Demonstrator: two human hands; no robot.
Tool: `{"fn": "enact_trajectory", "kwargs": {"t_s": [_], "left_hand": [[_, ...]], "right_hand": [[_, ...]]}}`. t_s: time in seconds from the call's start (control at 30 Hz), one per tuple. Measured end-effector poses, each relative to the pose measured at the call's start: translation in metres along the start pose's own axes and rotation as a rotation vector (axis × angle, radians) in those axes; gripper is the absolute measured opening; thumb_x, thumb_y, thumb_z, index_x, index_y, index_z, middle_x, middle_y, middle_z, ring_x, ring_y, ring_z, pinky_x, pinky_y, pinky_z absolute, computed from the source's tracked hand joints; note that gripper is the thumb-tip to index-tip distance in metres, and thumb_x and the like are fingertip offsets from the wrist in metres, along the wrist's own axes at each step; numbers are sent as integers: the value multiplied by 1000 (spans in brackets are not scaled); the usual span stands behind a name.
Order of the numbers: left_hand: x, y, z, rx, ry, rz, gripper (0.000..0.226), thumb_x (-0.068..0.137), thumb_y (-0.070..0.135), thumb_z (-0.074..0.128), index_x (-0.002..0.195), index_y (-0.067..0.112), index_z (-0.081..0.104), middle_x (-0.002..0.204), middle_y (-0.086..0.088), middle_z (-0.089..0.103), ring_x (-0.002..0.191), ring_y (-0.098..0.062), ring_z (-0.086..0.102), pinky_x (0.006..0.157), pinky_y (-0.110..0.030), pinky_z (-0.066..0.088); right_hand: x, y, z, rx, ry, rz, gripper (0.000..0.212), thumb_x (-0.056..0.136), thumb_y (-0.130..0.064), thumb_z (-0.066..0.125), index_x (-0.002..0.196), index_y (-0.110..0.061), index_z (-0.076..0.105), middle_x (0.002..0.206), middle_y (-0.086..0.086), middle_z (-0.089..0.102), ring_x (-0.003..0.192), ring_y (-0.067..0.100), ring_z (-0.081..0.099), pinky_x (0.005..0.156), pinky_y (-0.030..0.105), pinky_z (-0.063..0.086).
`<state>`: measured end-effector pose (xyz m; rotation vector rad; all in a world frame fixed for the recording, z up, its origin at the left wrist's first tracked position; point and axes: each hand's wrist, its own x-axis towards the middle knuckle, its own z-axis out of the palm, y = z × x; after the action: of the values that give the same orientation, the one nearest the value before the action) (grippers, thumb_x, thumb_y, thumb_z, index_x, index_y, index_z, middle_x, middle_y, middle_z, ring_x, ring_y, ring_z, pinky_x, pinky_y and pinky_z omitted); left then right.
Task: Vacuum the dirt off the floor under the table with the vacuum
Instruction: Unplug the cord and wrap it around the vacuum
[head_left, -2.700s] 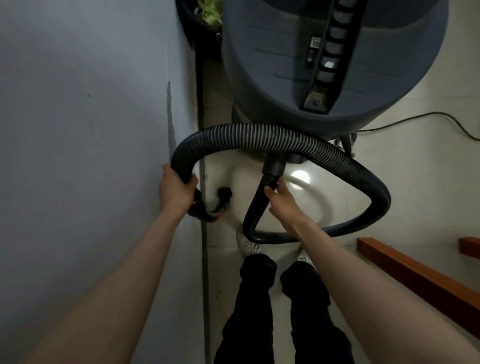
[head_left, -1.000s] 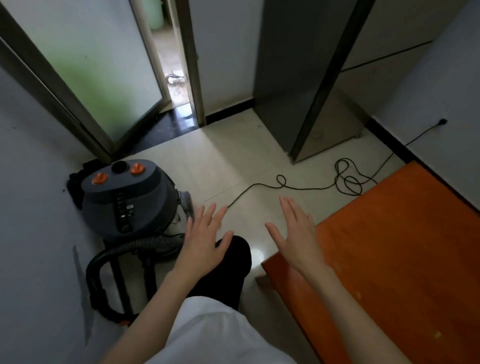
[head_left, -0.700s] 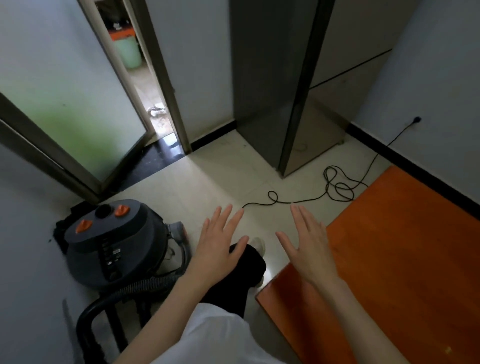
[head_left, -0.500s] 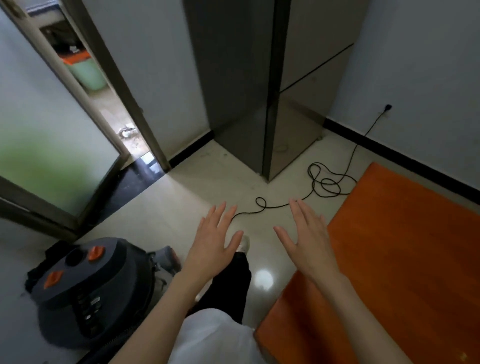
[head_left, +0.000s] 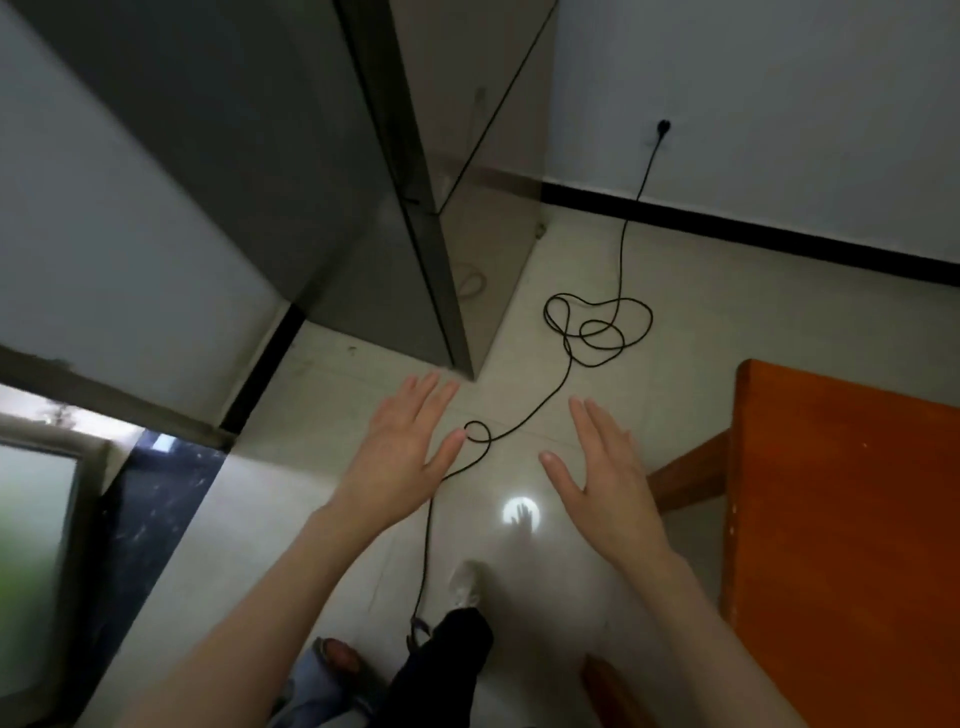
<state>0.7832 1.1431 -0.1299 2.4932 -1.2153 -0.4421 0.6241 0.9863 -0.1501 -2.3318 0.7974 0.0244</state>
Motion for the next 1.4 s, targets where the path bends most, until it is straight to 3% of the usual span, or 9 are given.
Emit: {"fn": "enact_trajectory", "kwargs": {"t_s": [0.1, 0.33, 0.4, 0.5, 0.67, 0.77, 1.07, 1.4], "left_hand": [[27, -24, -17, 9, -13, 12, 93, 79, 77, 0, 148, 20, 24, 156, -1, 20, 145, -18, 11, 112, -25, 3], [65, -27, -4, -184, -95, -202, 75, 86, 63, 24, 148, 21, 22, 156, 0, 18, 146, -17, 8, 112, -22, 4], [86, -19, -4, -188, -117, -195, 76, 88, 67, 25, 148, 21, 22, 156, -1, 18, 146, -18, 8, 112, -23, 4], [145, -1, -16, -164, -92, -94, 101, 74, 83, 4, 147, 18, 27, 155, -3, 23, 145, -20, 13, 113, -26, 7], [269, 44, -43, -171, 5, -60, 63, 94, 52, 33, 148, 23, 22, 157, 1, 16, 145, -16, 6, 119, -40, 11], [328, 70, -52, -189, 8, -89, 56, 97, 37, 39, 148, 22, 21, 157, 1, 17, 146, -15, 5, 119, -41, 11], [472, 112, -43, -182, -90, -52, 57, 97, 38, 38, 149, 21, 20, 157, 0, 16, 146, -15, 5, 119, -40, 11], [700, 128, -35, -186, -233, -16, 56, 100, 38, 33, 150, 23, 13, 158, 3, 6, 145, -12, -2, 119, -35, 2]], "right_hand": [[32, -8, -3, 42, 5, 64, 71, 93, -53, 32, 151, -24, 6, 160, 0, 11, 147, 12, 4, 120, 34, -1], [96, -7, -50, 57, 93, 127, 70, 95, -49, 37, 152, -23, 7, 160, -1, 12, 147, 12, 7, 119, 32, -1], [113, 1, -66, 31, 109, 128, 71, 93, -51, 35, 152, -22, 8, 159, 1, 14, 147, 14, 8, 120, 33, 0], [149, 21, -92, -4, 143, 128, 69, 95, -49, 39, 152, -20, 12, 158, 3, 18, 146, 15, 12, 120, 35, 2], [240, 53, -148, -47, 150, 98, 68, 96, -47, 40, 152, -20, 13, 159, 3, 18, 146, 16, 12, 118, 36, 1], [286, 69, -190, -48, 159, 89, 67, 96, -47, 40, 152, -19, 15, 158, 2, 18, 146, 16, 13, 118, 35, 2], [399, 133, -259, -67, 143, 175, 68, 96, -48, 40, 152, -19, 13, 159, 3, 17, 146, 16, 11, 118, 34, 1], [600, 172, -297, -72, 6, 255, 67, 98, -46, 38, 152, -17, 11, 159, 4, 13, 147, 15, 10, 119, 33, 1]]}}
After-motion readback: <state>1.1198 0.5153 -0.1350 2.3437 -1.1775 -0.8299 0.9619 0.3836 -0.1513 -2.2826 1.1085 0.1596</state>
